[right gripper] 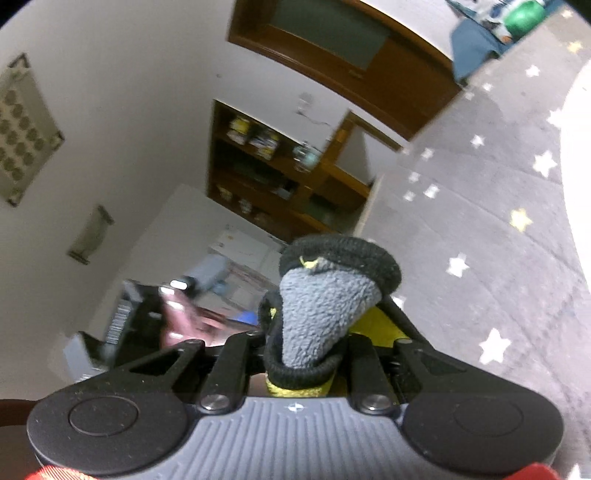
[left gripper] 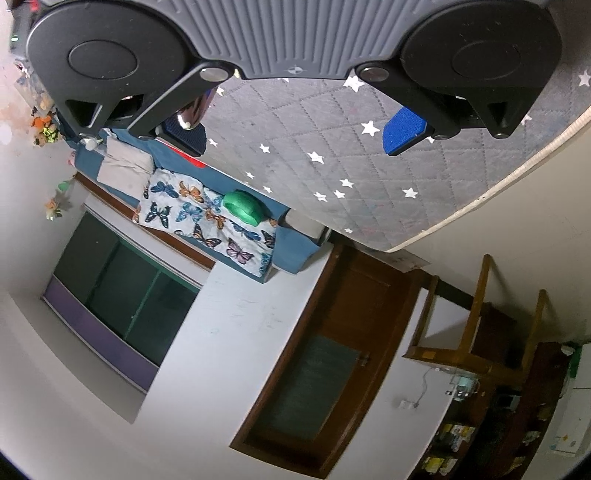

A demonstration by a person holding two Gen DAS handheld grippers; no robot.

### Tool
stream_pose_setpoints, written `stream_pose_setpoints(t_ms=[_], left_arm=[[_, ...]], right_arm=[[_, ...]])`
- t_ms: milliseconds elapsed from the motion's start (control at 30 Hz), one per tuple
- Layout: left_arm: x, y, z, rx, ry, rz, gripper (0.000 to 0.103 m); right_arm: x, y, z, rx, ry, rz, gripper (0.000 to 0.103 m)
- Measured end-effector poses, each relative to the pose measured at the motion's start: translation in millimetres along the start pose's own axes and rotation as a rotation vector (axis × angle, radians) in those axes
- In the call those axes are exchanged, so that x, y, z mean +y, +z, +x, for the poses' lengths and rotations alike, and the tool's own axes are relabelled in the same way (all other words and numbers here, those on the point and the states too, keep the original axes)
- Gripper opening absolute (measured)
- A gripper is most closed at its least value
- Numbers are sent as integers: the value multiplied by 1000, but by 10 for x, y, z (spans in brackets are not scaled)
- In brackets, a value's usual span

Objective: Clean container

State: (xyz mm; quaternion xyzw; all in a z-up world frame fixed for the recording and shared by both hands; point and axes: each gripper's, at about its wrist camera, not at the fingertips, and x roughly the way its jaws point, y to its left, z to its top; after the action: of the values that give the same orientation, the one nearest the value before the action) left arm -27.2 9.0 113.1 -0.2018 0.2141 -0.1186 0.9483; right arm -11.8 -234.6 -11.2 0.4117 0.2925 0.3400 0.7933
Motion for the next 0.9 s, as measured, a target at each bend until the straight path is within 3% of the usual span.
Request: stream_pose_setpoints(t_ms=[233,333,533,633,900], left_arm=[[-37,10,0,17,-71,94,103],[-75,-1,4,28,-136,154,103],[-187,-51,-12,43,-240,277,103],[-224,-57,11,50,-256,303,103],[-181,-47,81,74,-338,301,103]], right_arm=[[-148,-114,-75,72,-117,-5,16],[-84,-108,-132,92,-144,-35,16],[166,52,-287,38,-38,-52,16],[313,145,-294,7,21,-79,16],[195,73,-117,32,-34,-48,16]])
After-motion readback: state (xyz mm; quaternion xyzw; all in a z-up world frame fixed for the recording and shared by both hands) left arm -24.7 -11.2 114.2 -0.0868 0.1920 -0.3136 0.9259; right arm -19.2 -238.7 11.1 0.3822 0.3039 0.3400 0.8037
